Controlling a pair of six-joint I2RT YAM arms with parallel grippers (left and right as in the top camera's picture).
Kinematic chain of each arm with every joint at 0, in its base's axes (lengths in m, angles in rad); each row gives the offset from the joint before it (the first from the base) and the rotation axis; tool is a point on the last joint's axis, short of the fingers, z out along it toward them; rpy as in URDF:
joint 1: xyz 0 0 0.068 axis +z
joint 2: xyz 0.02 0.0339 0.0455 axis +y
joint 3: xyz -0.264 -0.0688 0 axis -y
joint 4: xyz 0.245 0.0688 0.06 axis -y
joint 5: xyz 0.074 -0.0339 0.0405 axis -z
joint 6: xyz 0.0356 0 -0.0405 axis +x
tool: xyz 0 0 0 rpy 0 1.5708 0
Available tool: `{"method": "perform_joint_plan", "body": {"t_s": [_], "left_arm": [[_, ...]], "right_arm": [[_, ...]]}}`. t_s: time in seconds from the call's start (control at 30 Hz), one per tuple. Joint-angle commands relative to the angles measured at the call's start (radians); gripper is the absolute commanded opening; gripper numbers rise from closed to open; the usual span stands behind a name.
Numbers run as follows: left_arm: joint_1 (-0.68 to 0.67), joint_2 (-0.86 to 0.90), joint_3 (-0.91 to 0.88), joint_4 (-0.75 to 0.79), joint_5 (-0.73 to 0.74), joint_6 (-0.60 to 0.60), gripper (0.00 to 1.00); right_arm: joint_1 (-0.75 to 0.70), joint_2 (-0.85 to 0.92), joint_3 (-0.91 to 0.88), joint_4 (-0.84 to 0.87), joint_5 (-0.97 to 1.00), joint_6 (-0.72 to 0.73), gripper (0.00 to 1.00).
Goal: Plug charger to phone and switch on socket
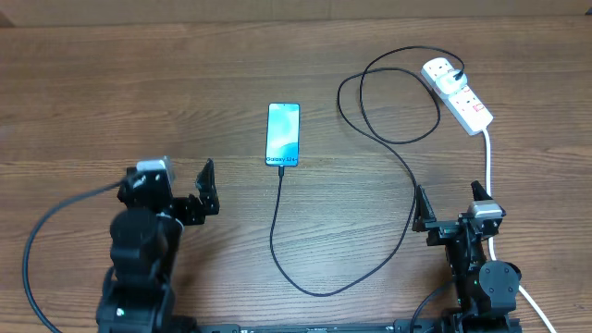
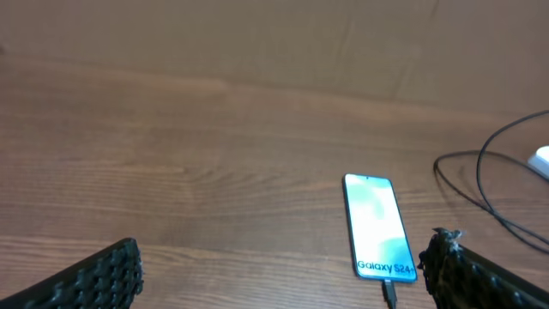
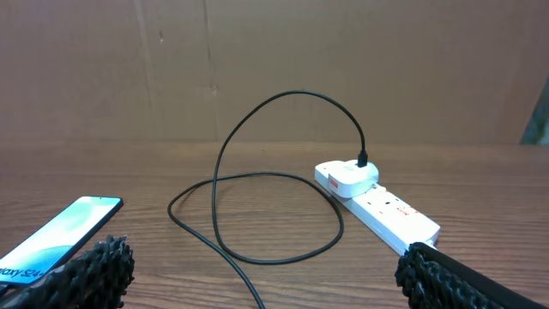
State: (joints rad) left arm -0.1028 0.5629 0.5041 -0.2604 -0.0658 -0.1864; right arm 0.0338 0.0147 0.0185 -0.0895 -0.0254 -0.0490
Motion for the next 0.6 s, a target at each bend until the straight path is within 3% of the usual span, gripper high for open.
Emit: {"method": "perform_joint_plan", "body": {"t_s": [0.0, 0.57], "left_arm": [[0.0, -0.081, -0.1, 0.073, -0.024, 0.016, 1.0], [0.0, -0.18, -0.43, 0.523, -0.032, 0.014, 1.0]], "right_arm": [[0.006, -0.012, -0.01, 0.005, 0.005, -0.001, 1.0], [0.006, -0.012, -0.01, 0.005, 0.005, -0.001, 1.0]]}}
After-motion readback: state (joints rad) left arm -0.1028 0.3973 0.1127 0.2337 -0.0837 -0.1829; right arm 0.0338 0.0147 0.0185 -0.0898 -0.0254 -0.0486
